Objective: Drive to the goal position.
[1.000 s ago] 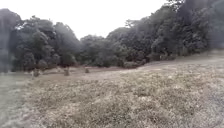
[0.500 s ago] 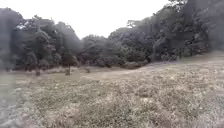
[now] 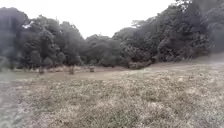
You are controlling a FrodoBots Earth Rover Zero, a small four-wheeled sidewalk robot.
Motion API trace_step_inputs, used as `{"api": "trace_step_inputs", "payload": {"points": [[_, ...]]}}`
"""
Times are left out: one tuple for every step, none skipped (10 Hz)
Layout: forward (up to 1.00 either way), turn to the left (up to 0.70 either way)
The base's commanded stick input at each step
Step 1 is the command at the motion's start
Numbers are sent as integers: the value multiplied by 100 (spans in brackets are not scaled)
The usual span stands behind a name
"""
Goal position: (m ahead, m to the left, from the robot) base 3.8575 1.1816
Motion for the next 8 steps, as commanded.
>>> {"api": "trace_step_inputs", "payload": {"points": [[45,0],[45,0],[45,0],[45,0],[45,0],[45,0],[45,0],[45,0]]}}
